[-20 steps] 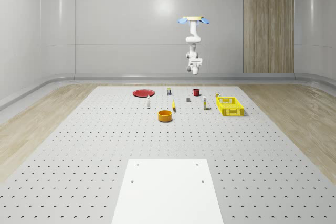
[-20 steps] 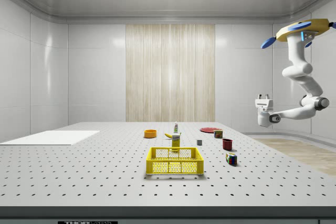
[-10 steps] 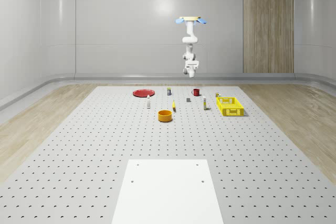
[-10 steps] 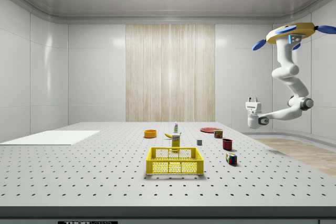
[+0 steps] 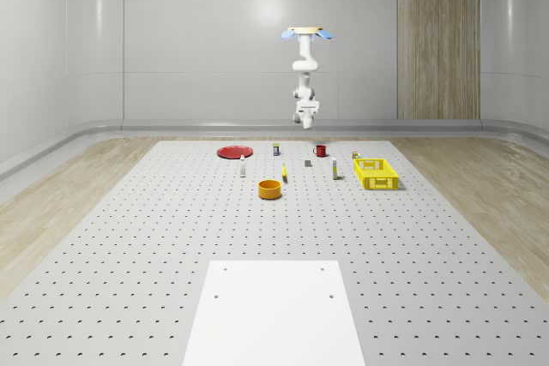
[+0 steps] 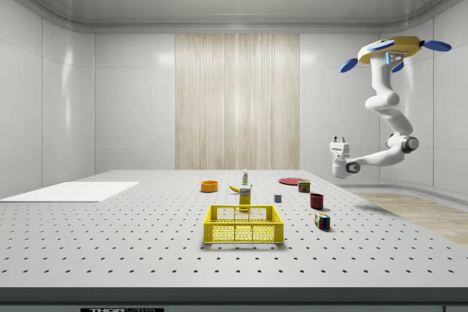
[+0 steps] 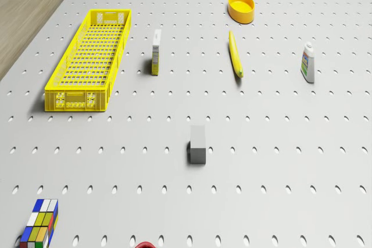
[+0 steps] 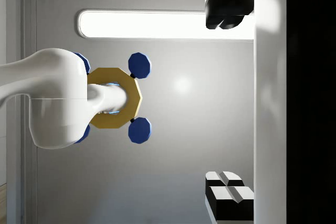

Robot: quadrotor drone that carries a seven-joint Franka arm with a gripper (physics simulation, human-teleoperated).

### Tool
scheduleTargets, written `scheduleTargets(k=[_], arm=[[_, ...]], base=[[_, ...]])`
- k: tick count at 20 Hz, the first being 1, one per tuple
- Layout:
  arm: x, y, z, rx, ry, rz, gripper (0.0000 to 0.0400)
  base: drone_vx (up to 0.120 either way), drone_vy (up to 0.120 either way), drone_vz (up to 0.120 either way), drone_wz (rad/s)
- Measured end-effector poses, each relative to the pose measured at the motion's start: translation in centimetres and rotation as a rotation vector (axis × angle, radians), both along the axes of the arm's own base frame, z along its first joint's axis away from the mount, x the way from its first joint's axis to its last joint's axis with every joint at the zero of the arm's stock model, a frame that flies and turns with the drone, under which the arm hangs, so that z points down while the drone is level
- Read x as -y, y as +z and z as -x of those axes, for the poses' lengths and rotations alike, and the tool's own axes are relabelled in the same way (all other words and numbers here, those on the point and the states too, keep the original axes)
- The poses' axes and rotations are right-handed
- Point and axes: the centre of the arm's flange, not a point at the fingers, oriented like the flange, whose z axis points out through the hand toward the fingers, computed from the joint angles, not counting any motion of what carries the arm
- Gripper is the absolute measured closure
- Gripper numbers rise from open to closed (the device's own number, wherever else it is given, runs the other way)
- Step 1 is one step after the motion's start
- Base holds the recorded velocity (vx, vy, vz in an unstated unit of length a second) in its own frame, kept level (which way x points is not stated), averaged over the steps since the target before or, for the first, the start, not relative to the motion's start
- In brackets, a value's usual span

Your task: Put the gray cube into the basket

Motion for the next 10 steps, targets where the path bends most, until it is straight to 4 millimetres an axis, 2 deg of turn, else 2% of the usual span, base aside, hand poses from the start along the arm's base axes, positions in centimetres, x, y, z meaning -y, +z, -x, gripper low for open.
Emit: scheduleTargets(k=[5, 10], arm=[[-0.01, 0.02, 0.04, 0.004, 0.000, 0.001, 0.0000], [-0.03, 0.03, 0.07, 0.008, 0.000, 0.003, 0.0000]], base=[[0.120, -0.120, 0.000, 0.000], [0.120, 0.000, 0.000, 0.000]])
